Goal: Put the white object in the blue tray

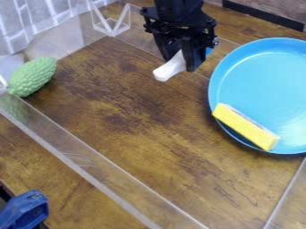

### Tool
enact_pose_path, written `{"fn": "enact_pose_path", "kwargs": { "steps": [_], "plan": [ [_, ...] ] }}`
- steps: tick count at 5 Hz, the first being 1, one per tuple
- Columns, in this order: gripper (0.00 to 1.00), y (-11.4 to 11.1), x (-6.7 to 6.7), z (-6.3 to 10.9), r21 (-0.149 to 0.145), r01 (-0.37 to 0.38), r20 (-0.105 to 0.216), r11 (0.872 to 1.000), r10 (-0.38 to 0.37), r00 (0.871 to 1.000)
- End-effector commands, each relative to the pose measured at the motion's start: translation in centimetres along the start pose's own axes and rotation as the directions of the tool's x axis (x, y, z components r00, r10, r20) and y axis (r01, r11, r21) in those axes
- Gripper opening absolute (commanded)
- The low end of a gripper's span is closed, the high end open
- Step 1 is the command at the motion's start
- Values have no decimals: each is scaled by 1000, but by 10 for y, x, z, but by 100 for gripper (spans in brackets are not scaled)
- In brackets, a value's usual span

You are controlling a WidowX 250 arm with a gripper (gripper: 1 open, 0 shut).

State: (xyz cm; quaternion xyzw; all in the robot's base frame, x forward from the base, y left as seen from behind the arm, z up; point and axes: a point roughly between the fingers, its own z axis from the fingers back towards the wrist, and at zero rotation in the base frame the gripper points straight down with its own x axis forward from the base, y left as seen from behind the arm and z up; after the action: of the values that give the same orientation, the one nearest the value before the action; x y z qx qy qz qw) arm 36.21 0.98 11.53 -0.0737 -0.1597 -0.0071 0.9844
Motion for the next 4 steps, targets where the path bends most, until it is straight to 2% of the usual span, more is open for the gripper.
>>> {"fn": "enact_pose_path", "kwargs": {
  "steps": [1,2,4],
  "plan": [
    [0,-2,7,8,11,-17,68,1000,16,998],
    [0,-8,-3,13,11,-8,67,1000,8,998],
    [0,-19,-23,35,19,6,64,1000,-7,998]
  ]
}}
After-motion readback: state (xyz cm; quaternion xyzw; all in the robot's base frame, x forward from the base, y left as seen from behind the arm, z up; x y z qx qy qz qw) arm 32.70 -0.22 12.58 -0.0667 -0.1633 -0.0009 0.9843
